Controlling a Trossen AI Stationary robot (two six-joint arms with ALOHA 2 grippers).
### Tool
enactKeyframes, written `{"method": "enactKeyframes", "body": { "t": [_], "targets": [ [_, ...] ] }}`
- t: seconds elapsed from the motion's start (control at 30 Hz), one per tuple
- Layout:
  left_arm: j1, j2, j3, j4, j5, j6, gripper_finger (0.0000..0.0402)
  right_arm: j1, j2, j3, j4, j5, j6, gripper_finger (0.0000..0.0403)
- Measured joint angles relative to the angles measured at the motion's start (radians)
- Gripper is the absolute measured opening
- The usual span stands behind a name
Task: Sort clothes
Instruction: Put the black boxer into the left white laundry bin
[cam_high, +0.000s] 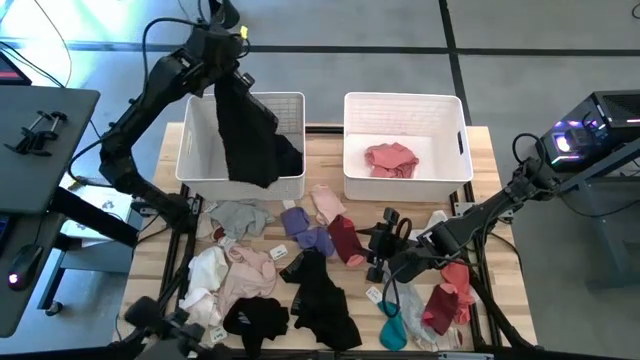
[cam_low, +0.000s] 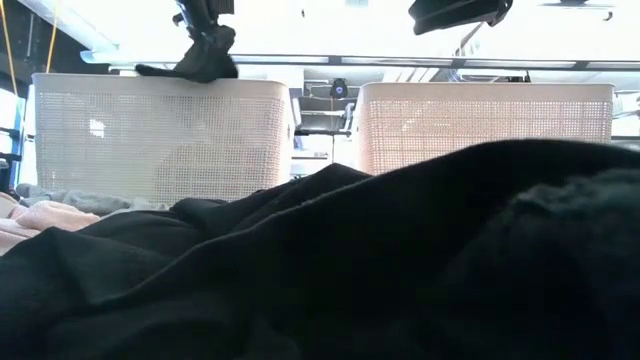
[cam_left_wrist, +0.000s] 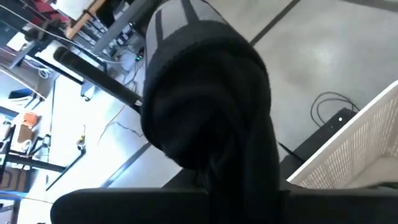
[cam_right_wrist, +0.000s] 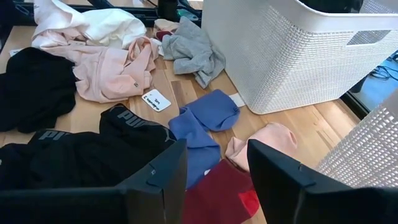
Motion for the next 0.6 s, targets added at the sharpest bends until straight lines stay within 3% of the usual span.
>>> {"method": "enactKeyframes", "body": {
  "t": [0.23, 0.5, 0.6],
  "targets": [
    [-0.019, 0.053, 0.000, -0.040, 0.084, -0.004, 0.0000, 0.000, 0.000, 0.000, -0.001, 0.000, 0.015, 0.0156],
    [-0.073, 0.082, -0.001, -0.342, 0.517, 0.007, 0.0000, 0.000, 0.000, 0.000, -0.011, 0.000, 0.041, 0.0156],
    [-0.100, 0.076, -0.042, -0.393, 0.633, 0.047, 0.0000, 0.000, 0.000, 0.000, -0.011, 0.000, 0.049, 0.0156]
  ]
}}
